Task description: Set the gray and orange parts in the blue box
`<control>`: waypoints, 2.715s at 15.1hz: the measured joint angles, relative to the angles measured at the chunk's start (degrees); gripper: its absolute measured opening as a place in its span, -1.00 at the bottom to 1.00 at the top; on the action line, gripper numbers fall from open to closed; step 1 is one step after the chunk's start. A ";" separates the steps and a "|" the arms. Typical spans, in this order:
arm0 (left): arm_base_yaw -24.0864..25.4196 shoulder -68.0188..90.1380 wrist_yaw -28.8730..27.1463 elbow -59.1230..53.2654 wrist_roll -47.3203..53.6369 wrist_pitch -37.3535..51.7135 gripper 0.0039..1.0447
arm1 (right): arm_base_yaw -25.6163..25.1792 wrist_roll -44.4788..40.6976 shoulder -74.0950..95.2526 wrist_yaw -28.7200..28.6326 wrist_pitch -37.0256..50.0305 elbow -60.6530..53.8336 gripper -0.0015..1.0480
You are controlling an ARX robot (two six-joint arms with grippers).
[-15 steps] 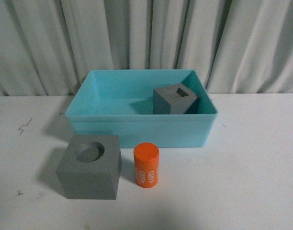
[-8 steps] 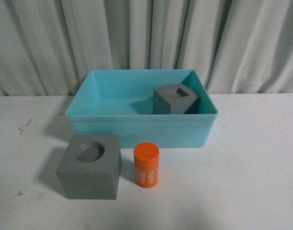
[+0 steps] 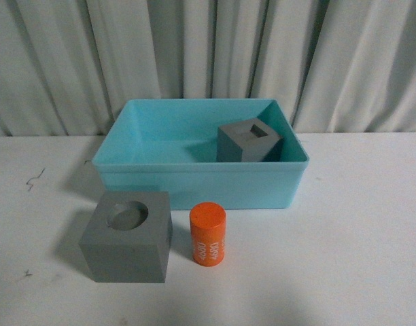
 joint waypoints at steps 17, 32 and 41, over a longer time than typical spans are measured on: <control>-18.05 81.79 -4.72 30.16 0.59 20.76 0.88 | 0.00 -0.02 0.00 -0.07 0.02 0.00 0.87; -14.82 100.17 -8.04 40.02 3.04 24.98 0.88 | 0.00 -0.02 0.00 -0.07 0.02 0.00 0.87; -15.85 102.60 -9.31 39.80 2.84 26.01 0.88 | 0.00 -0.02 0.00 -0.07 0.00 0.00 0.87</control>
